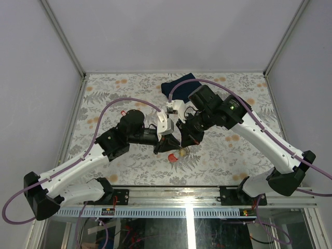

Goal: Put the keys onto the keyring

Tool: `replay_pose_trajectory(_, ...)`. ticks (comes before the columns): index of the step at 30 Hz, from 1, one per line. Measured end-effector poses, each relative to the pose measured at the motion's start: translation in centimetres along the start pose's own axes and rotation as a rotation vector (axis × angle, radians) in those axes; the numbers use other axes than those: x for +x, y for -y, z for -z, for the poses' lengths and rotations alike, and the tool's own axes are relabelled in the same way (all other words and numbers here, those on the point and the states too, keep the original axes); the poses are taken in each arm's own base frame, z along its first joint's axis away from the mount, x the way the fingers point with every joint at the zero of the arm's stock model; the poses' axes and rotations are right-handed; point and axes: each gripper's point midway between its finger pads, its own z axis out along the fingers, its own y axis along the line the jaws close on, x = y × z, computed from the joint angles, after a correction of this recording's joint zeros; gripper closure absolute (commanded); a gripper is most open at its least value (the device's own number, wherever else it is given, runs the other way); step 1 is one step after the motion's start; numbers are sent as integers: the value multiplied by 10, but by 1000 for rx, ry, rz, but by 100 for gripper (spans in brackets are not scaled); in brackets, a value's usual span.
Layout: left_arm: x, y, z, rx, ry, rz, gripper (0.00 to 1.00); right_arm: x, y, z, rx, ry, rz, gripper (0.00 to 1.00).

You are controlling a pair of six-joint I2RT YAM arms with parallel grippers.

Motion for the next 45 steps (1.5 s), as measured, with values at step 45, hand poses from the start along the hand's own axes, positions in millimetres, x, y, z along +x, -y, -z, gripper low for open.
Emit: replay_pose_trajectory(45,-37,8,18,-67,230,56,100,-31,-6,59,181,463,254,72)
